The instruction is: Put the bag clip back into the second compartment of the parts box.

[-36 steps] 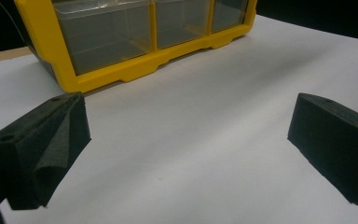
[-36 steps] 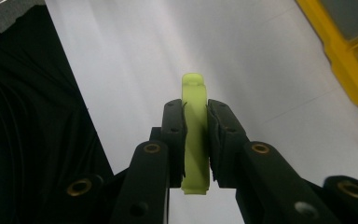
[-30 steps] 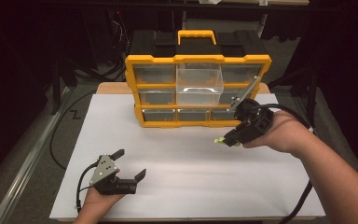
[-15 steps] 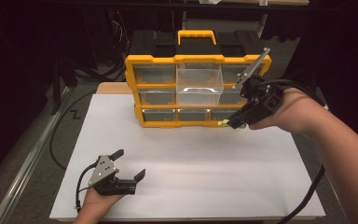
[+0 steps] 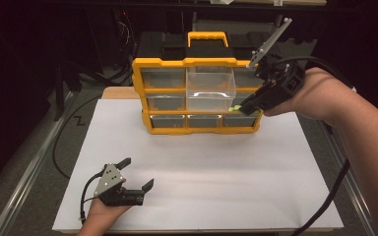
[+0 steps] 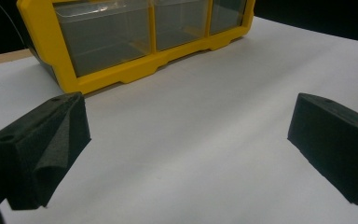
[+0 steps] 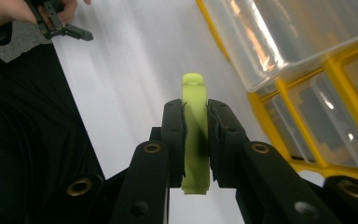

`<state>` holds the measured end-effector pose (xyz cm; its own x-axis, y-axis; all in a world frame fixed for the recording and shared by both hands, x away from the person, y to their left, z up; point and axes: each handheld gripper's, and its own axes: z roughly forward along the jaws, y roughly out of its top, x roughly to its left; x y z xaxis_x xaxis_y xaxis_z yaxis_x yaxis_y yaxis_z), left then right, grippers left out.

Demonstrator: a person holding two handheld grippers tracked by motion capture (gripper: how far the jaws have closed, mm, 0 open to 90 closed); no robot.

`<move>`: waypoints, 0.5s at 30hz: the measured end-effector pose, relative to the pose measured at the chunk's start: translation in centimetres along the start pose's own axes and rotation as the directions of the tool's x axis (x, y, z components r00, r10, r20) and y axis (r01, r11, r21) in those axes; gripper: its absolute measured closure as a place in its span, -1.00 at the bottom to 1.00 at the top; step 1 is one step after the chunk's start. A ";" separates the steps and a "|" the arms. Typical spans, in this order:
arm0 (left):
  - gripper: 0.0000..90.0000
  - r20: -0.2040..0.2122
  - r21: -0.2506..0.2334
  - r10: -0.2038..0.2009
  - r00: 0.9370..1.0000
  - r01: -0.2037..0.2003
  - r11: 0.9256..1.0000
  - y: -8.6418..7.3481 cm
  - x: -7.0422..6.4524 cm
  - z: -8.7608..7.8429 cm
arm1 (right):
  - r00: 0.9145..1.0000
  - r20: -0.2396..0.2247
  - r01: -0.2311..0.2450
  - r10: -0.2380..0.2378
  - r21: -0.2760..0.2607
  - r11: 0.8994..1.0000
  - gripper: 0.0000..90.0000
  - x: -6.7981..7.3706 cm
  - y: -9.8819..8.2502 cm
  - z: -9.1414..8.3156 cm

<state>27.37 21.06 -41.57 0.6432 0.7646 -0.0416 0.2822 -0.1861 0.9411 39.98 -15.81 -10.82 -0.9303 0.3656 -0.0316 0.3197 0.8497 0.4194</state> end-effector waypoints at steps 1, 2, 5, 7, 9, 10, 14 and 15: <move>-0.99 0.000 0.000 0.000 1.000 0.000 1.000 0.0 0.0 0.0 | 1.000 0.005 0.000 0.000 -0.003 1.000 0.77 0.0 0.2 -0.2; -0.99 0.000 0.000 0.000 1.000 0.000 1.000 0.0 0.0 0.0 | 1.000 0.005 0.000 0.000 -0.003 1.000 0.77 0.0 0.2 -0.2; -0.99 0.002 -0.002 0.000 1.000 0.000 1.000 0.0 0.0 0.0 | 1.000 0.018 0.007 -0.007 -0.006 1.000 0.77 -0.3 1.2 -0.6; -0.99 0.002 -0.002 0.000 1.000 0.000 1.000 0.0 -0.1 0.1 | 1.000 0.022 0.008 -0.008 -0.005 1.000 0.77 -0.3 1.5 -0.7; -0.99 0.004 0.001 0.002 1.000 -0.002 1.000 0.0 -0.1 0.1 | 1.000 0.024 0.017 -0.017 -0.014 1.000 0.77 -0.6 2.3 -0.8; -0.99 0.004 0.002 0.001 1.000 -0.001 1.000 0.0 -0.1 0.1 | 1.000 0.024 0.017 -0.017 -0.017 1.000 0.77 -0.7 2.6 -0.8; -0.99 0.005 -0.002 -0.001 1.000 0.001 1.000 0.0 -0.1 0.1 | 0.999 0.027 0.023 -0.022 -0.017 1.000 0.77 -1.0 3.4 -0.7; -0.99 0.005 -0.001 -0.002 1.000 0.002 1.000 0.0 -0.1 0.0 | 0.999 0.029 0.024 -0.023 -0.016 1.000 0.77 -1.1 3.7 -0.6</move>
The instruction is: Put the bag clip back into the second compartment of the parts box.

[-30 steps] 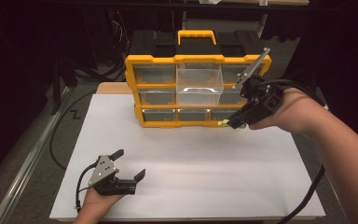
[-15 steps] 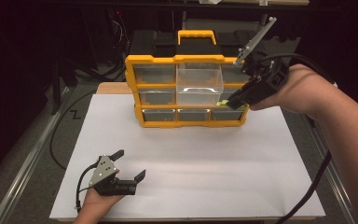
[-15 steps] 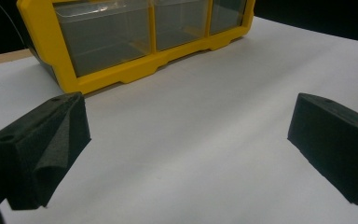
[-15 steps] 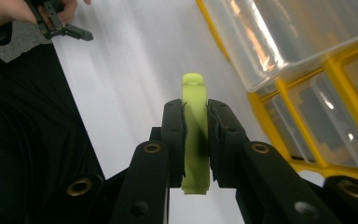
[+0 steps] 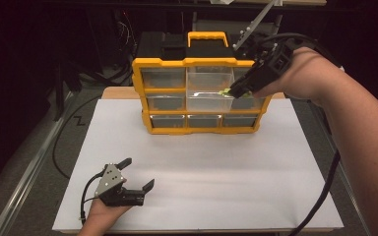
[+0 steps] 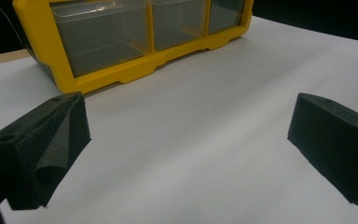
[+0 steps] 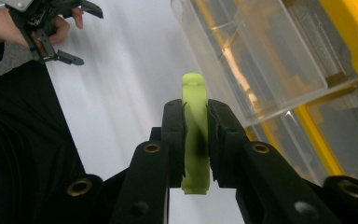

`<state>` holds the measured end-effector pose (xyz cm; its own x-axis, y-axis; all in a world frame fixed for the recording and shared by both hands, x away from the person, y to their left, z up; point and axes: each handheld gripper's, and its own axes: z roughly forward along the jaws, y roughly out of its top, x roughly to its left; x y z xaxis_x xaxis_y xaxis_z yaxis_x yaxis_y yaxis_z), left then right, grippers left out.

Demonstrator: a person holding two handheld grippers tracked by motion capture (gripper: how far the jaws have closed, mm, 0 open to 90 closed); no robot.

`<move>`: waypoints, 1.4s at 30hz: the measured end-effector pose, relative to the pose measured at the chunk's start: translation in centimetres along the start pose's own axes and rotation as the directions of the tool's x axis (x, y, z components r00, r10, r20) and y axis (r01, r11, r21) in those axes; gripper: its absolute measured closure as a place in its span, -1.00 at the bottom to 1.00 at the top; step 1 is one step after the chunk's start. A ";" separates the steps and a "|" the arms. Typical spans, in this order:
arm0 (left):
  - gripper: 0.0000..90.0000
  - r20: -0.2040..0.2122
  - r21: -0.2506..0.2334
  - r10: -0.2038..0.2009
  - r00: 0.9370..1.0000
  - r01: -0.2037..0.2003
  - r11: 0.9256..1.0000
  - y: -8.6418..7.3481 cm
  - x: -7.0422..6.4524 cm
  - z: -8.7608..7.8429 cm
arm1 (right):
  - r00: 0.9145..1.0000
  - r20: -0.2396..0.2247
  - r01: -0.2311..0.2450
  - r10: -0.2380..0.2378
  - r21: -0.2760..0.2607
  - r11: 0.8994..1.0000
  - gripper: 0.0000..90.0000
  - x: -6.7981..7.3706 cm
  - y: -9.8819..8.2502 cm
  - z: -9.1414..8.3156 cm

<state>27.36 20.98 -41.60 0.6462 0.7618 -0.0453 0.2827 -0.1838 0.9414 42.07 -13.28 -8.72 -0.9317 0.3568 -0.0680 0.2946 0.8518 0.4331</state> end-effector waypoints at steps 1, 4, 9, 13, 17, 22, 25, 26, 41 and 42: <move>-0.99 -0.001 0.001 0.001 1.000 -0.001 1.000 0.0 0.0 0.0 | 1.000 0.000 0.001 -0.001 0.002 1.000 0.77 -0.2 0.5 0.3; -0.99 0.000 -0.001 0.000 1.000 0.000 1.000 0.0 0.0 -0.1 | 1.000 -0.002 0.003 -0.003 0.008 1.000 0.77 -0.5 1.2 0.8; -0.99 0.000 0.000 0.002 1.000 -0.002 1.000 0.0 0.1 -0.1 | 1.000 0.000 0.007 -0.007 0.014 1.000 0.76 -0.9 2.2 1.5; -0.99 0.001 0.004 -0.001 1.000 0.001 1.000 -0.1 0.1 -0.1 | 1.000 0.006 0.015 -0.015 0.015 1.000 0.77 -1.5 3.2 2.1; -0.99 0.003 0.004 -0.003 1.000 0.003 1.000 -0.1 0.1 -0.1 | 1.000 0.013 0.004 -0.005 0.018 1.000 0.77 -2.2 3.9 2.6; -0.99 0.004 -0.002 -0.007 1.000 0.007 1.000 -0.1 0.1 -0.2 | 1.000 0.025 -0.005 0.005 0.022 1.000 0.76 -3.0 4.5 3.1; -0.99 0.007 -0.004 -0.006 1.000 0.006 1.000 -0.1 0.2 -0.2 | 0.999 0.033 0.011 -0.011 0.002 1.000 0.76 -3.2 5.0 3.5; -0.99 0.007 -0.004 -0.006 1.000 0.006 1.000 -0.1 0.2 -0.2 | 0.999 0.033 0.011 -0.011 0.002 1.000 0.76 -3.2 5.0 3.5; -0.99 0.018 -0.007 -0.001 1.000 0.001 1.000 0.0 0.1 -0.3 | 0.999 0.040 0.024 -0.026 0.062 0.998 0.76 -3.5 5.4 6.3; -0.99 0.019 -0.008 -0.002 1.000 0.002 1.000 0.0 0.1 -0.3 | 0.999 0.032 0.025 -0.027 0.059 0.998 0.76 -3.6 5.3 6.4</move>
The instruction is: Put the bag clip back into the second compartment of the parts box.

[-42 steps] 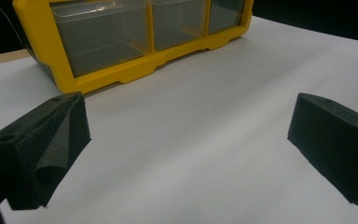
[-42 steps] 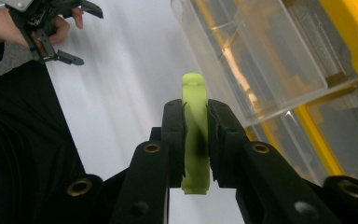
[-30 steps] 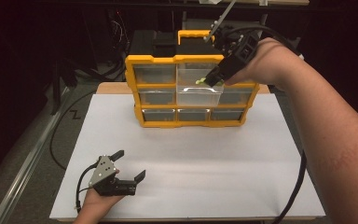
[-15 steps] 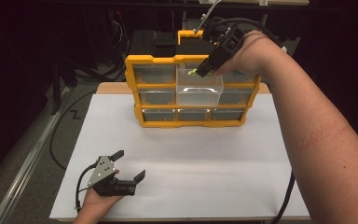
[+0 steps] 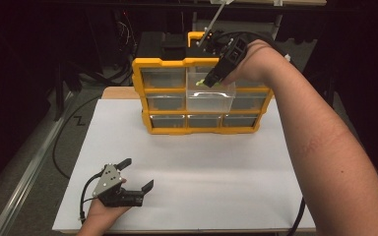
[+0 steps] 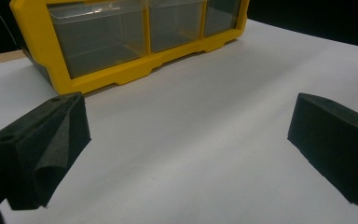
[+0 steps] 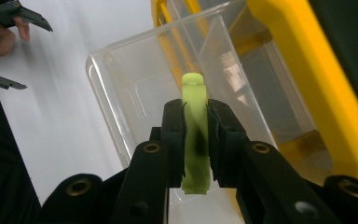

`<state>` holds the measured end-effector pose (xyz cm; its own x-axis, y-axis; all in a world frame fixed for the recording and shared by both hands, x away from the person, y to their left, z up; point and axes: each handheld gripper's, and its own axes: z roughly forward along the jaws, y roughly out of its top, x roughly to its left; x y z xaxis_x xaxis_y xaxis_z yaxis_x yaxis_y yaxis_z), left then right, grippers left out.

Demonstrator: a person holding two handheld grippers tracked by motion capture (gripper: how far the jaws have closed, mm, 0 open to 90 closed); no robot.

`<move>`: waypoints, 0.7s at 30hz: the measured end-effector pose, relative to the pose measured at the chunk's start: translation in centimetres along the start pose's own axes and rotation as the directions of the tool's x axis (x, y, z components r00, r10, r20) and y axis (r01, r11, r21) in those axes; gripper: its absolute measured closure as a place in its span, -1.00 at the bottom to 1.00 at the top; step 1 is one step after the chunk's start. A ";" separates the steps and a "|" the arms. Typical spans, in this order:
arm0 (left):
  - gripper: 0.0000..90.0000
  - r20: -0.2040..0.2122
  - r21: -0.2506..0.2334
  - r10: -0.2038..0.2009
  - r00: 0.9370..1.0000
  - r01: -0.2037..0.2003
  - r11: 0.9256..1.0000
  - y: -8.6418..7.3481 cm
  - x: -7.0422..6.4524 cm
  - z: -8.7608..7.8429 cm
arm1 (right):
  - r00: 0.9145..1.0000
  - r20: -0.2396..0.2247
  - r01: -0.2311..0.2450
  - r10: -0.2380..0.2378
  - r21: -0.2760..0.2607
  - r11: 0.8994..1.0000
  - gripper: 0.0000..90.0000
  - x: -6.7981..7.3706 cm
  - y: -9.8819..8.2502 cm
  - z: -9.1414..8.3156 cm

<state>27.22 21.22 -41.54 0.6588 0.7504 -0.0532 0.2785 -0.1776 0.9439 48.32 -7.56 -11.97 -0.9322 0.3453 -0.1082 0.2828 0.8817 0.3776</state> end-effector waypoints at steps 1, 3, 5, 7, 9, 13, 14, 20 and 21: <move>-0.99 0.002 0.003 0.000 1.000 0.000 1.000 0.0 0.0 0.0 | 1.000 -0.004 0.005 -0.005 0.004 1.000 0.76 0.0 0.0 0.1; -0.99 0.003 0.002 0.000 1.000 0.000 1.000 0.0 0.0 0.0 | 1.000 -0.005 0.005 -0.005 0.004 1.000 0.76 0.0 -0.1 0.1; -0.99 0.004 0.001 0.002 1.000 -0.002 1.000 0.0 0.0 0.1 | 1.000 -0.004 -0.001 0.001 -0.002 1.000 0.76 -0.1 -0.1 -0.1; -0.99 0.005 0.003 0.004 1.000 -0.004 1.000 0.0 0.0 0.1 | 1.000 -0.006 -0.004 0.004 -0.006 1.000 0.76 -0.1 -0.1 -0.2; -0.99 0.005 0.003 0.004 1.000 -0.004 1.000 0.0 0.0 0.1 | 1.000 -0.005 -0.002 0.002 -0.006 1.000 0.74 -0.2 -0.2 -0.2; -0.99 0.004 0.004 0.003 1.000 -0.003 1.000 0.0 0.0 0.1 | 0.999 0.013 -0.045 0.045 -0.007 0.999 0.03 -0.3 -0.1 -1.2; -0.99 0.004 0.004 0.003 1.000 -0.003 1.000 0.0 0.1 0.1 | 0.999 0.016 -0.044 0.045 -0.016 0.999 0.01 -0.2 -0.2 -1.6; -0.99 0.005 0.013 0.003 1.000 -0.003 1.000 0.0 0.0 0.2 | 0.999 0.017 -0.039 0.040 -0.023 0.999 0.01 0.6 -1.0 -3.5; -0.99 0.004 0.014 0.003 1.000 -0.003 1.000 -0.1 0.0 0.2 | 0.999 0.017 -0.044 0.044 -0.011 0.999 -0.01 1.1 -1.7 -3.8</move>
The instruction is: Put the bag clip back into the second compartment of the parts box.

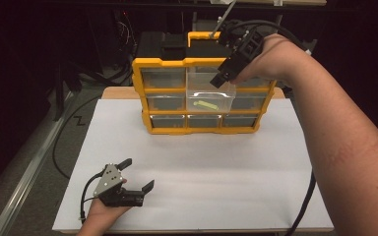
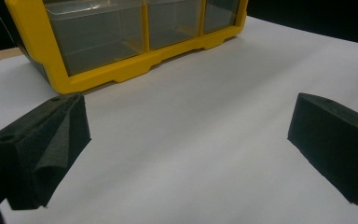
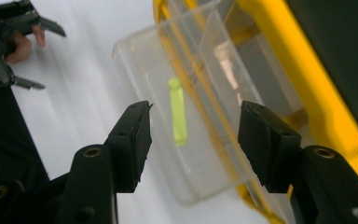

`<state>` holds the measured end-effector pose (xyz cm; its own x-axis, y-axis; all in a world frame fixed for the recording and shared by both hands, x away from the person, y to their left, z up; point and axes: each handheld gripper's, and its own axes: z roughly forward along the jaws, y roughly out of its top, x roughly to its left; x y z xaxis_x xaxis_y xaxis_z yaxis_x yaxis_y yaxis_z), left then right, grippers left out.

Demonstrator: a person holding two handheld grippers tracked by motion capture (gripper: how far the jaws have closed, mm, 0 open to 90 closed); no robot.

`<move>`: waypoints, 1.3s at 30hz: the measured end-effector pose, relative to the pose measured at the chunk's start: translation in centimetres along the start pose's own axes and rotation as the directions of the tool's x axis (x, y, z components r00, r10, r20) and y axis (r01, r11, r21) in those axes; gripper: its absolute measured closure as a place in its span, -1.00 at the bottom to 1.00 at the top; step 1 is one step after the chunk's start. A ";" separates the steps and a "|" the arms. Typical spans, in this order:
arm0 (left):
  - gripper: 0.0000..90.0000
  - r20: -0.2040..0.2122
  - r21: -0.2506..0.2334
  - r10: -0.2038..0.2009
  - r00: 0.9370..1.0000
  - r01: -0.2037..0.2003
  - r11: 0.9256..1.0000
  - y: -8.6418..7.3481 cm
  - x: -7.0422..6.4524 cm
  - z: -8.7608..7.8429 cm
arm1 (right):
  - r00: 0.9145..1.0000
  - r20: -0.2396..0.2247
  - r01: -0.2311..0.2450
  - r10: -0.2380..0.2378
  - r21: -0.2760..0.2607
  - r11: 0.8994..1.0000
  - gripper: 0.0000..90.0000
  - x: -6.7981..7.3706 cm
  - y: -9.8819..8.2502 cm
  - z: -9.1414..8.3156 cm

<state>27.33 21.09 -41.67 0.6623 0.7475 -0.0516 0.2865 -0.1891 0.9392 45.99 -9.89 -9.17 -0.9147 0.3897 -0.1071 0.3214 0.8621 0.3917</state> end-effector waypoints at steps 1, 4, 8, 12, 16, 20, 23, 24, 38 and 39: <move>-0.99 -0.001 0.001 0.002 1.000 -0.002 1.000 0.0 0.0 0.0 | 1.000 0.002 -0.006 0.006 0.005 1.000 -0.01 0.2 -0.4 -0.2; -0.99 -0.002 0.005 0.003 1.000 -0.003 1.000 0.0 -0.1 0.1 | 1.000 0.004 -0.011 0.011 0.010 1.000 -0.02 0.6 -1.7 -0.7; -0.99 -0.006 0.008 0.001 1.000 -0.001 1.000 0.0 0.0 0.2 | 1.000 0.004 -0.023 0.023 0.009 1.000 -0.04 1.0 -3.6 -1.3; -0.99 -0.009 0.008 0.000 1.000 0.000 1.000 0.0 0.0 0.2 | 0.999 0.007 -0.037 0.037 0.004 0.999 -0.07 1.2 -4.9 -1.7; -0.99 -0.011 0.009 0.002 1.000 -0.002 1.000 0.0 0.0 0.2 | 0.999 0.007 -0.051 0.051 0.018 0.999 -0.13 1.5 -6.6 -1.7; -0.99 -0.010 0.011 0.005 1.000 -0.005 1.000 0.0 -0.1 0.2 | 0.998 0.008 -0.067 0.067 0.028 0.997 -0.18 2.0 -8.3 -1.5; -0.99 -0.009 0.011 0.007 1.000 -0.007 1.000 0.0 -0.1 0.3 | 0.997 0.013 -0.078 0.078 0.037 0.996 -0.23 2.1 -9.3 -1.3; -0.99 -0.009 0.011 0.007 1.000 -0.007 1.000 0.0 -0.1 0.3 | 0.997 0.013 -0.078 0.078 0.037 0.996 -0.23 2.1 -9.3 -1.3; -0.99 -0.007 0.010 0.010 1.000 -0.010 1.000 0.0 -0.1 0.2 | 0.994 0.023 -0.111 0.110 0.053 0.992 -0.36 2.6 -12.2 -0.2; -0.99 -0.007 0.010 0.009 1.000 -0.009 1.000 0.0 -0.1 0.2 | 0.993 0.024 -0.112 0.111 0.052 0.992 -0.38 2.7 -12.3 -0.1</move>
<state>27.40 20.85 -41.77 0.6603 0.7499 -0.0406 0.2870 -0.2020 0.9364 39.53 -19.48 -14.18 -0.8671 0.4909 -0.0847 0.4347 0.8286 0.3528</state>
